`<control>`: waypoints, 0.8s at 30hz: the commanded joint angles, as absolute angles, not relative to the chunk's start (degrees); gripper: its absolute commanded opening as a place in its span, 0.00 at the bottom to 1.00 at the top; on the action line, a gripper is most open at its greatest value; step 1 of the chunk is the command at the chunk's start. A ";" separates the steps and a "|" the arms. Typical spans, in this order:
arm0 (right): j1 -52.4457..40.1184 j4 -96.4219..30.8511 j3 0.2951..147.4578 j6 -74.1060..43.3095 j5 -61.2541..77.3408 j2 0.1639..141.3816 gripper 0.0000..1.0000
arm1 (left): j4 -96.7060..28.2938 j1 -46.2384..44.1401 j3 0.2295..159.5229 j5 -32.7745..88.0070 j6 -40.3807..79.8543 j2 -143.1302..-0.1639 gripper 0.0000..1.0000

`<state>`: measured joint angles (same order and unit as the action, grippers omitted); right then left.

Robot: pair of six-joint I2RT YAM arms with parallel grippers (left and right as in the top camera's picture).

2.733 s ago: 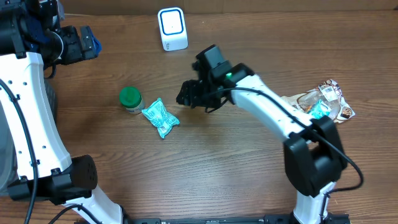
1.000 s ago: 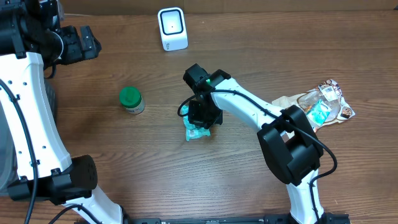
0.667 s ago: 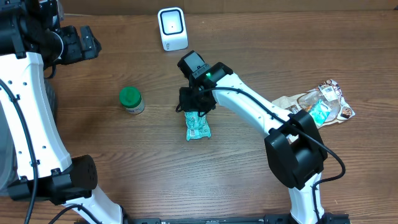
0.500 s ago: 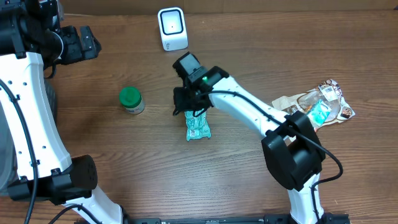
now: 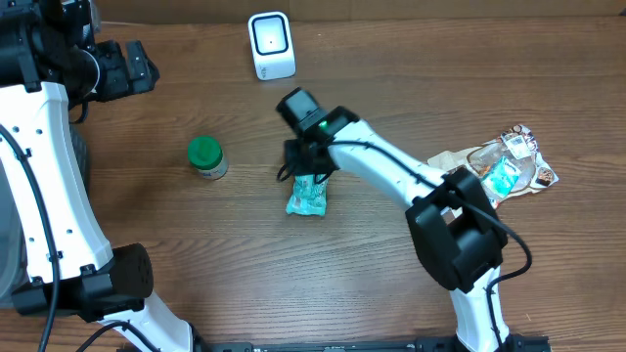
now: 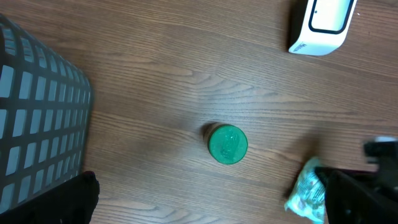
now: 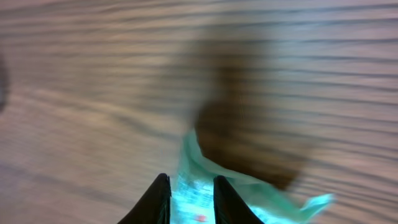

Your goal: Scan the item barcode

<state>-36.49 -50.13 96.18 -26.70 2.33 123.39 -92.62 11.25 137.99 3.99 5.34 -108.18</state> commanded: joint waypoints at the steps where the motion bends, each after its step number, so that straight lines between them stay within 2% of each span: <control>1: -31.99 -51.83 96.09 -24.27 1.69 123.76 0.15 | -92.55 10.85 138.06 3.64 4.25 -108.01 1.00; 7: -27.88 -57.19 101.19 -20.82 5.87 122.26 0.15 | -92.55 10.85 138.04 3.64 4.25 -108.01 1.00; 13: -24.21 -64.12 105.43 -12.10 17.30 120.05 0.30 | -92.55 10.85 138.06 3.64 4.25 -108.01 0.99; 16: -23.38 -67.00 104.84 -9.43 23.11 120.11 0.31 | -92.55 10.85 138.04 3.64 4.25 -108.01 0.99; 18: -23.57 -67.33 104.12 -8.84 23.90 120.11 0.26 | -92.55 10.85 138.04 3.64 4.25 -108.01 1.00; 20: -24.67 -66.92 103.61 -8.88 23.86 120.11 0.07 | -92.55 10.85 138.04 3.64 4.25 -108.01 1.00; 21: -25.47 -66.41 103.26 -8.91 23.86 120.11 0.04 | -92.55 10.85 138.04 3.64 4.25 -108.01 1.00; 24: -28.73 -65.06 102.69 -10.92 21.04 120.25 0.04 | -92.55 10.85 138.06 3.64 4.25 -108.01 1.00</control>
<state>-25.41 -65.65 103.48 -10.50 21.04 121.97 -92.62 11.25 137.99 3.99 5.34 -108.18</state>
